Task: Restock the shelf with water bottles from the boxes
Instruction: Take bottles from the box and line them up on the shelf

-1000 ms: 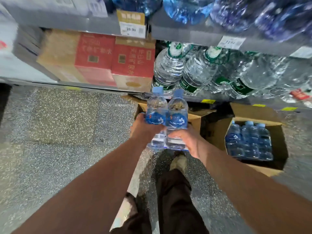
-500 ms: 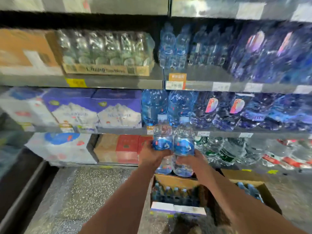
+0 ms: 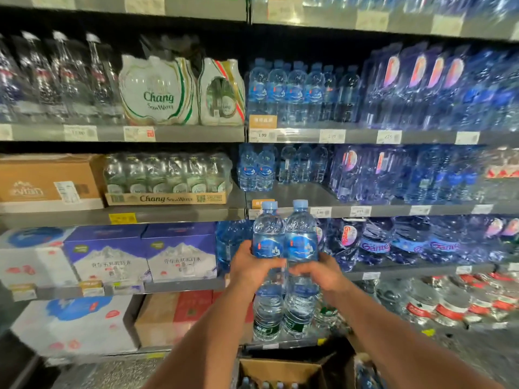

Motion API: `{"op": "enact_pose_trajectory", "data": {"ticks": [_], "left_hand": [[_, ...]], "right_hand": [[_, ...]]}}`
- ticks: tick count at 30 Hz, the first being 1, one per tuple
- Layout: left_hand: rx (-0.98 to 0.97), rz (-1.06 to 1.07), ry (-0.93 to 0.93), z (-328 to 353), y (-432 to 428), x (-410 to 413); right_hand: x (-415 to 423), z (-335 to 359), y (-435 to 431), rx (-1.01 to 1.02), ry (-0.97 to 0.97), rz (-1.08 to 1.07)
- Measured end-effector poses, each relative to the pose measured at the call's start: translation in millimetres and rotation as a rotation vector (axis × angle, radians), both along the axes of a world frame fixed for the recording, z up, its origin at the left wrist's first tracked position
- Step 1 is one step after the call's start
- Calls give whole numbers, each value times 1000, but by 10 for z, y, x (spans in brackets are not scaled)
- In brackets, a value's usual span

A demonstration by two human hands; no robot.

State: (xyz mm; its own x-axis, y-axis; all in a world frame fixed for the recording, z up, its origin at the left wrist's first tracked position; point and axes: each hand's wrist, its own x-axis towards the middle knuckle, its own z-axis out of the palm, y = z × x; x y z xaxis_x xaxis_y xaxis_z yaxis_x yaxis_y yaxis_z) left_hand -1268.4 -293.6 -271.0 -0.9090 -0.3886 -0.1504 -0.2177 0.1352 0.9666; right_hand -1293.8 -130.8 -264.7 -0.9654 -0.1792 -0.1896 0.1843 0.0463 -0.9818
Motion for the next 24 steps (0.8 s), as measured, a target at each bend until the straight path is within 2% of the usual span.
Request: {"op": "enact_pose_trajectory", "data": {"ticks": [10, 16, 24], "left_hand": [[-50, 18, 13, 242, 203, -803], [-83, 33, 38, 354, 318, -1541], [-178, 65, 31, 408, 463, -2337]], "right_hand": [[-763, 244, 212, 43, -29, 14], [-1749, 153, 349, 172, -27, 78], [-2632, 307, 459, 198, 28, 79]]}}
